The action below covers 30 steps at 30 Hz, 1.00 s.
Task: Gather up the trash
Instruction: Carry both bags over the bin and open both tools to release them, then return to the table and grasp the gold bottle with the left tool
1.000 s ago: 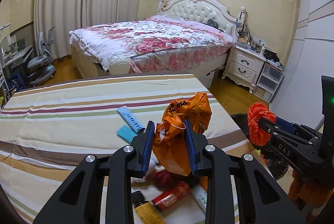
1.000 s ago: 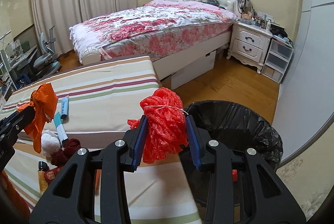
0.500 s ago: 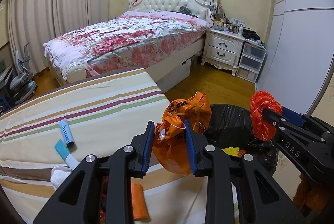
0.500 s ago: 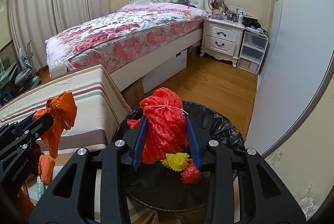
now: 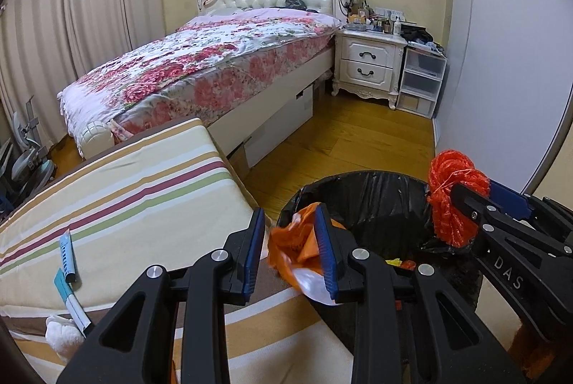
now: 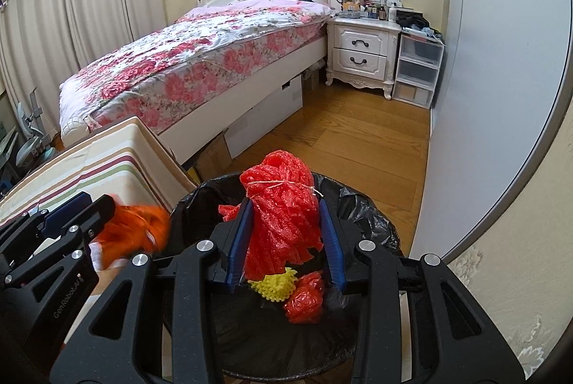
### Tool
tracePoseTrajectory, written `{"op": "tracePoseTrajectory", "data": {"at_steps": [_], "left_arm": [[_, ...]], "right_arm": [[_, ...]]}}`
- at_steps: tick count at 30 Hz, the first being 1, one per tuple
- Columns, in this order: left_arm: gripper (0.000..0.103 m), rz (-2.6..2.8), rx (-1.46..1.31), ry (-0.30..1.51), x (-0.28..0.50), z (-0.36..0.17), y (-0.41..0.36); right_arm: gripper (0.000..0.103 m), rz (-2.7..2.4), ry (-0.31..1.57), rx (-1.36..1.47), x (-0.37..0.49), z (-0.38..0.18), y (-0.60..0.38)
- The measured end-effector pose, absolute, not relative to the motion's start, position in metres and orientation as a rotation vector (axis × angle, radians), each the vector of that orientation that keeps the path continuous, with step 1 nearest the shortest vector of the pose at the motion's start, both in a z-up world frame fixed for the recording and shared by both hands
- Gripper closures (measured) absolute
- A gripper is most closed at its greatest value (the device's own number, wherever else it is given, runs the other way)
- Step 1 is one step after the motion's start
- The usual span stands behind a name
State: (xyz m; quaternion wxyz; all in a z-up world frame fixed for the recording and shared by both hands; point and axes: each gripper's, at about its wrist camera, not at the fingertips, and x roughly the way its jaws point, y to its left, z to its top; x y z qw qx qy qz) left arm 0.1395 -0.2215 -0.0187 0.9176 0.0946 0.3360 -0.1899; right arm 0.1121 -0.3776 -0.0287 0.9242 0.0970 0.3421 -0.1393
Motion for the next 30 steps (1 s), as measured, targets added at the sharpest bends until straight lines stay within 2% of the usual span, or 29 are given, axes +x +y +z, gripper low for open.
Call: {"op": "tracePoseTrajectory", "data": {"at_steps": [2, 4, 16, 30], "left_arm": [[0.071, -0.392, 0.213, 0.696, 0.142, -0.021, -0.227], [0.053, -0.388, 0.221, 0.695, 0.141, -0.022, -0.23], [0.033, -0.353, 0.182, 0.702, 0.138, -0.019, -0.218], [0.03, -0.279, 0.145, 0.69, 0.105, 0.003, -0.155]], "right_arm": [[0.062, -0.293, 0.697, 0.202, 0.112, -0.03, -0.38], [0.057, -0.294, 0.699, 0.205, 0.115, -0.032, -0.38], [0.045, -0.322, 0.707, 0.204, 0.107, -0.037, -0.384], [0.045, -0.262, 0.711, 0.162, 0.08, -0.026, -0.341]]}}
